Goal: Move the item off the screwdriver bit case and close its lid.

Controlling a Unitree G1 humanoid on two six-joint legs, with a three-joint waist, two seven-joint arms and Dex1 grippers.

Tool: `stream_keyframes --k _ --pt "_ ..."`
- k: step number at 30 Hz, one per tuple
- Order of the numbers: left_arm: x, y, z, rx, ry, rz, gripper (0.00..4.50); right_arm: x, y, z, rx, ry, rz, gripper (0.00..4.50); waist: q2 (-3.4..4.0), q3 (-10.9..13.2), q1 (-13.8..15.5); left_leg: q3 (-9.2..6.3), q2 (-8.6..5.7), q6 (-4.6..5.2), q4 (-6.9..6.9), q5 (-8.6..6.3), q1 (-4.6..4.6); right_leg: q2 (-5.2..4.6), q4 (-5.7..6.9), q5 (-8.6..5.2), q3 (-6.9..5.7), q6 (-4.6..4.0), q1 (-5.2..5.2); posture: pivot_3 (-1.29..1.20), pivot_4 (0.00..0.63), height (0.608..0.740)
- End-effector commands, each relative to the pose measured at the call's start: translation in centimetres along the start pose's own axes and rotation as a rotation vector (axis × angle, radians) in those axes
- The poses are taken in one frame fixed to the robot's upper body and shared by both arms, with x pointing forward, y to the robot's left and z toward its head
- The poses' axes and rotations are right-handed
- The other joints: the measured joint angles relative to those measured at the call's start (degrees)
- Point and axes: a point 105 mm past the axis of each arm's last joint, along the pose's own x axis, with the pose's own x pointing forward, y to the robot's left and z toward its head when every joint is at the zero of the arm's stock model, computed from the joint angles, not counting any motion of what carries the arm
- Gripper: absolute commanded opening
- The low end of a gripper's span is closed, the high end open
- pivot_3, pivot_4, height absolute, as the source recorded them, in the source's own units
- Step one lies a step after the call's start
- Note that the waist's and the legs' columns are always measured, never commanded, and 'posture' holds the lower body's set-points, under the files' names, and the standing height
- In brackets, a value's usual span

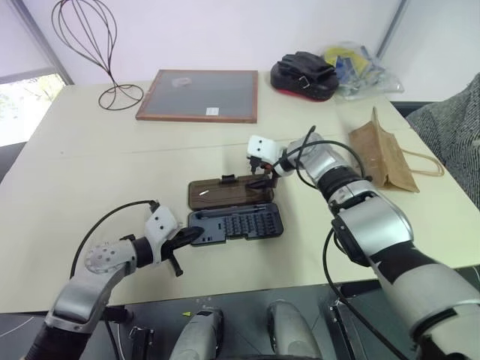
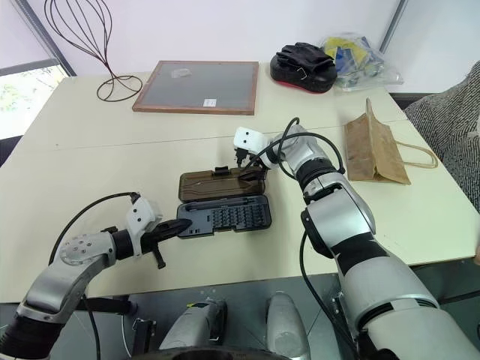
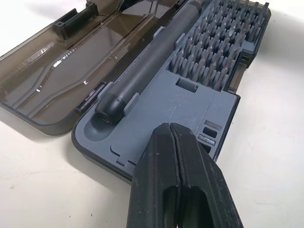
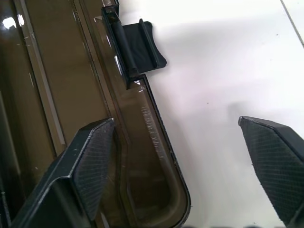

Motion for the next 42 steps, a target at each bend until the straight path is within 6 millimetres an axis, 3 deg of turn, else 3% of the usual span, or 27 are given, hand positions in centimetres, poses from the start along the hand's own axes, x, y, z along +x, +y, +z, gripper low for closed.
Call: stream_keyframes --k 1,11,14,21,22,33,42 --pt "0.0 0.1 0.6 0.018 -0.013 0.007 0.00 1.0 1.3 -1.8 0.014 0.067 0.046 4.46 0.00 0.00 0.00 0.00 0.00 0.00 0.00 0.00 0.00 0.00 0.00 0.00 0.00 0.00 0.00 0.00 0.150 0.734" --pt "0.0 0.0 0.7 0.022 -0.022 0.021 0.00 1.1 1.6 -2.0 0.233 0.021 0.056 4.46 -0.01 0.00 -0.25 0.00 0.03 0.00 0.00 0.00 0.01 0.04 0.00 0.00 0.00 -0.01 0.01 0.00 0.150 0.734" --pt "-0.1 -0.1 0.8 0.022 -0.024 0.025 0.00 1.1 1.8 -2.3 0.274 0.018 0.060 3.68 0.00 0.00 -0.30 0.00 0.03 0.00 -0.01 0.00 0.00 0.04 -0.01 0.00 0.01 -0.01 0.00 0.00 0.150 0.734" --pt "-0.4 0.2 1.1 0.034 -0.033 0.051 0.00 1.9 2.8 -3.1 0.291 0.047 0.080 0.13 -0.13 -0.08 -0.38 -0.01 0.05 0.02 -0.01 -0.02 0.02 0.06 -0.03 -0.03 0.00 -0.04 0.03 0.00 0.150 0.734" --pt "-0.4 0.2 1.2 0.036 -0.034 0.055 0.00 2.1 3.0 -3.2 0.289 0.051 0.085 0.02 -0.17 -0.11 -0.38 -0.01 0.07 0.01 -0.02 -0.05 0.03 0.08 -0.03 -0.04 0.00 -0.04 0.03 0.00 0.150 0.734" --pt "-0.9 0.3 1.7 0.041 -0.036 0.083 0.00 2.7 3.7 -3.0 0.204 0.068 0.110 0.02 -0.19 -0.16 -0.56 0.05 0.19 -0.04 -0.01 -0.09 0.09 0.18 -0.03 -0.07 0.02 -0.10 0.05 0.00 0.150 0.734" --pt "-0.8 2.1 3.8 0.041 -0.086 0.122 0.00 2.0 2.5 -1.5 -0.052 0.051 0.081 0.02 -0.19 -0.16 -0.59 0.06 0.21 -0.05 -0.01 -0.10 0.09 0.20 -0.03 -0.07 0.02 -0.10 0.04 0.00 0.150 0.734"
